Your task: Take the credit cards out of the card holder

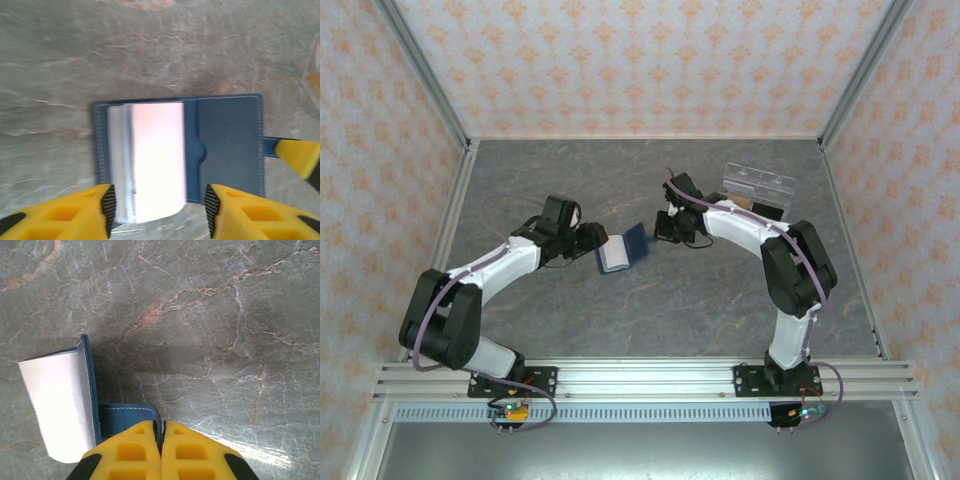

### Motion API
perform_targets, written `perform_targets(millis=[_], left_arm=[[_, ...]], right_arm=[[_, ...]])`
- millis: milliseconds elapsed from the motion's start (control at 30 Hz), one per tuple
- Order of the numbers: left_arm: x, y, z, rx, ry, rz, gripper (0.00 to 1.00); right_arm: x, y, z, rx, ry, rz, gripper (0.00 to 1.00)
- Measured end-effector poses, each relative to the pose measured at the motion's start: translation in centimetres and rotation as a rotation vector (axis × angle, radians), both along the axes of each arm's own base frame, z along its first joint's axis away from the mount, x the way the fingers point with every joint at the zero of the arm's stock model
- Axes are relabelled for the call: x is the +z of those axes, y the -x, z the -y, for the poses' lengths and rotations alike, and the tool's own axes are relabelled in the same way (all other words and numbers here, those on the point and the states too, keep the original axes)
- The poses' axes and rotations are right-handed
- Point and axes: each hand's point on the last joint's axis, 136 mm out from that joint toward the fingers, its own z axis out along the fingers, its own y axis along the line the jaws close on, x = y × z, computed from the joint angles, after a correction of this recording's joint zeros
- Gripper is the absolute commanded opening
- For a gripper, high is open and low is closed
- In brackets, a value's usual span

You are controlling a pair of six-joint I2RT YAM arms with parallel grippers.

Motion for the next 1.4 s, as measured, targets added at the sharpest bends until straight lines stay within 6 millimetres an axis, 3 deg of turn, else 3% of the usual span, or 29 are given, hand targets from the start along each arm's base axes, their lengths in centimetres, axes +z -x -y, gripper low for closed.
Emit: perform_targets(millis=[167, 367, 500, 600, 733, 800, 900, 1000, 1100, 1400], left_arm=[[-1.7, -0.8, 3.3, -0.076, 0.011, -0.036, 0.29], [-1.1, -3.1, 8.4, -0.167, -0.005, -0.017, 0.16], [-1.4, -4.0, 10.7, -0.196, -0.041, -0.012, 0.07], [-2.8, -3.7, 10.5, -0.191, -0.074, -0.045, 0.01], [-4.7, -3.3, 10.0, -0.184, -0.109, -0.093, 0.00], [-5.3, -3.2, 9.9, -0.185, -0.114, -0.105, 0.00], [-6.2, -3.1, 9.8, -0.183, -0.121, -0.125, 0.00], [-6.7, -3.0, 9.8, -0.180, -0.123, -0.136, 0.00], [-6.7, -3.0, 9.8, -0.180, -0.123, -0.136, 0.00], [-6.7, -3.0, 9.9, -0.181, -0.120, -0.138, 0.00]], right_arm=[[-1.0, 0.1, 0.7, 0.017, 0.015, -0.015, 0.06], [-1.6, 0.0, 1.8, 0.028, -0.002, -0.034, 0.08], [-1.5, 0.0, 1.7, 0.043, -0.012, -0.034, 0.13], [-1.8, 0.2, 1.8, 0.050, -0.010, -0.034, 0.18], [-1.9, 0.5, 2.1, 0.050, -0.001, -0.034, 0.30], [-1.4, 0.7, 2.2, 0.046, -0.010, -0.018, 0.36], [-0.1, 1.1, 2.4, 0.034, -0.043, 0.028, 0.37], [1.7, 1.0, 2.1, 0.023, -0.089, 0.070, 0.31], [2.4, 0.6, 1.1, 0.030, -0.147, 0.084, 0.17], [-1.2, 1.4, -1.2, 0.060, -0.190, -0.046, 0.10]])
